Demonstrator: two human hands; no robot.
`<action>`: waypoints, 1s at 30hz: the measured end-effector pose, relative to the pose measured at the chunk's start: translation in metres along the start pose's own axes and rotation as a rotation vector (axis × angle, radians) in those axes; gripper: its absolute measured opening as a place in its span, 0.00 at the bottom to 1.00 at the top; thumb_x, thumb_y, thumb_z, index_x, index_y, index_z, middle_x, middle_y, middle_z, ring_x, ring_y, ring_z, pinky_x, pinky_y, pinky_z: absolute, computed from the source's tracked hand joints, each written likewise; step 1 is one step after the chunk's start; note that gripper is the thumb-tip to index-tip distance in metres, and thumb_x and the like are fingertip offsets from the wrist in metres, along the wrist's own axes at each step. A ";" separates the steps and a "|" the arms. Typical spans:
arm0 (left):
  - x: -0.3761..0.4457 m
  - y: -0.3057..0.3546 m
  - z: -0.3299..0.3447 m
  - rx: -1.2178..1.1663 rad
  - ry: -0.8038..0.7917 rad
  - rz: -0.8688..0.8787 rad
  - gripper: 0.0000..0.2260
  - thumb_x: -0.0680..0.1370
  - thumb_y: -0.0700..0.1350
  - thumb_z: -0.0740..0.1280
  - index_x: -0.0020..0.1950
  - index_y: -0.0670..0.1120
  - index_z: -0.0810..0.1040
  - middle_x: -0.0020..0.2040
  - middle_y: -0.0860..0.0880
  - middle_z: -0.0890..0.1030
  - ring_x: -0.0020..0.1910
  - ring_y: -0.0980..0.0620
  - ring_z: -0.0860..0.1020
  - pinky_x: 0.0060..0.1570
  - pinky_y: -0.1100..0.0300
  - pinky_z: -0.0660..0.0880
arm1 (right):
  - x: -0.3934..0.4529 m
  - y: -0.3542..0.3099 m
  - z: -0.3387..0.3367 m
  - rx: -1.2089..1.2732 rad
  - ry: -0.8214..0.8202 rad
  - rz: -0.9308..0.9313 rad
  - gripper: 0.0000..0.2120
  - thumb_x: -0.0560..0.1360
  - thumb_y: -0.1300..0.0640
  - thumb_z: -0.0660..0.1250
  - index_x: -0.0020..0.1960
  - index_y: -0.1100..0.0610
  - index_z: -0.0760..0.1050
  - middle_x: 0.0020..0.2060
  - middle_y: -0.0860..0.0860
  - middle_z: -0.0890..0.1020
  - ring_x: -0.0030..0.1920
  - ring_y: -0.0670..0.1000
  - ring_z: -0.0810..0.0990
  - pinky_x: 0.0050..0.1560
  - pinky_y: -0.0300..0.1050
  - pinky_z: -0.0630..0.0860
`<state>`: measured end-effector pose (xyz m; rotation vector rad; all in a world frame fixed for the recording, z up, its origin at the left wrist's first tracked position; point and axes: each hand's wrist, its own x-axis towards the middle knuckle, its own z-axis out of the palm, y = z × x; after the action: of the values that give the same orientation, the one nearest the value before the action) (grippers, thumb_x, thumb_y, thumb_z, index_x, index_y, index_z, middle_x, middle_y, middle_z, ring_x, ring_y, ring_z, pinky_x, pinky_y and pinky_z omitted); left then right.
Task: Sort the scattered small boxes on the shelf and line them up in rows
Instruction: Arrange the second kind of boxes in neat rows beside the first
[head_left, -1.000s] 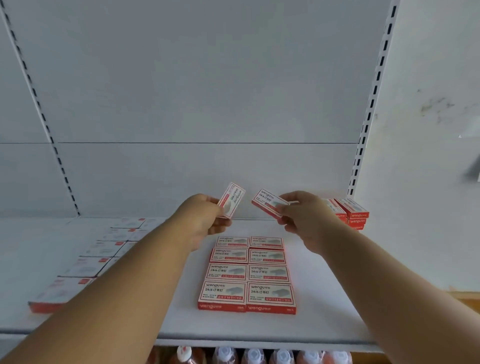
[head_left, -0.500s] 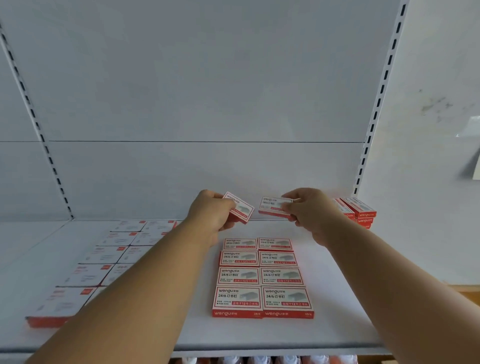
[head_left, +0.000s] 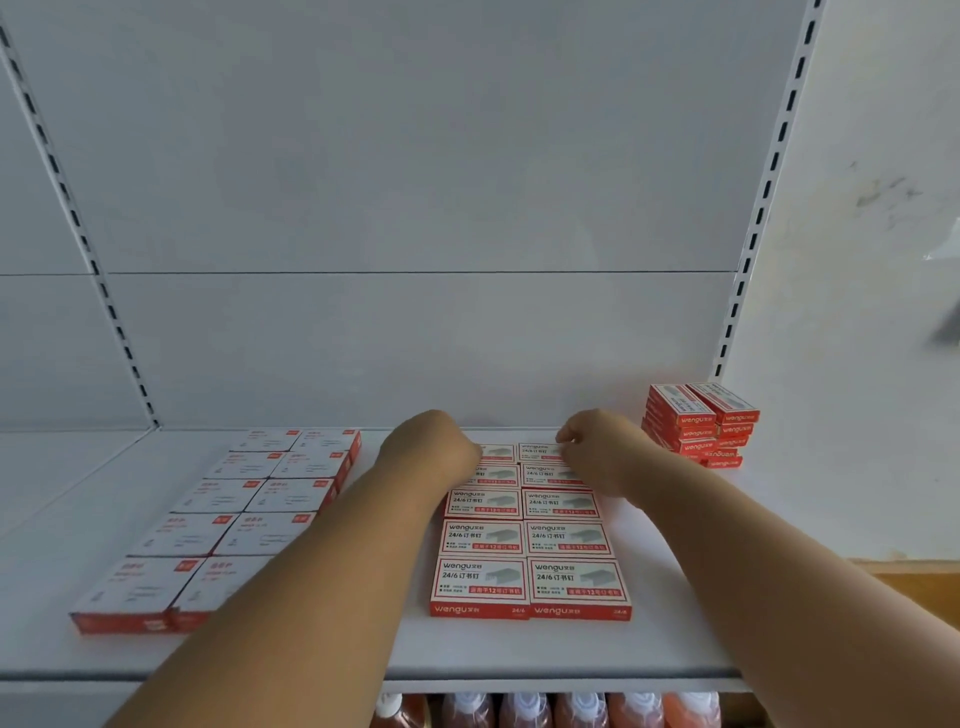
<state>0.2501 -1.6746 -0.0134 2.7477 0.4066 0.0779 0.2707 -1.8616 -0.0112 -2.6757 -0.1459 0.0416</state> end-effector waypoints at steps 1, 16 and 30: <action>-0.001 0.000 0.000 0.000 -0.002 0.003 0.12 0.77 0.53 0.67 0.39 0.48 0.73 0.38 0.50 0.79 0.35 0.52 0.78 0.29 0.59 0.68 | 0.000 0.001 0.000 -0.031 0.020 0.011 0.11 0.79 0.55 0.60 0.53 0.55 0.79 0.50 0.52 0.81 0.45 0.53 0.79 0.38 0.42 0.74; -0.019 0.003 -0.003 0.073 0.049 0.066 0.07 0.78 0.49 0.65 0.52 0.46 0.74 0.41 0.50 0.78 0.40 0.50 0.78 0.33 0.58 0.71 | -0.012 -0.012 0.000 -0.318 -0.002 -0.008 0.11 0.82 0.51 0.54 0.55 0.56 0.72 0.51 0.53 0.79 0.50 0.55 0.77 0.50 0.48 0.76; -0.048 0.124 -0.001 -0.014 0.062 0.438 0.10 0.77 0.47 0.63 0.57 0.48 0.76 0.54 0.47 0.79 0.50 0.46 0.76 0.42 0.58 0.69 | -0.043 0.078 -0.072 0.031 0.561 -0.133 0.06 0.76 0.51 0.62 0.46 0.50 0.77 0.38 0.47 0.80 0.41 0.53 0.78 0.37 0.43 0.72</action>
<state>0.2377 -1.7992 0.0316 2.7755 -0.1865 0.2751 0.2388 -1.9673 0.0184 -2.5293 -0.1386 -0.7307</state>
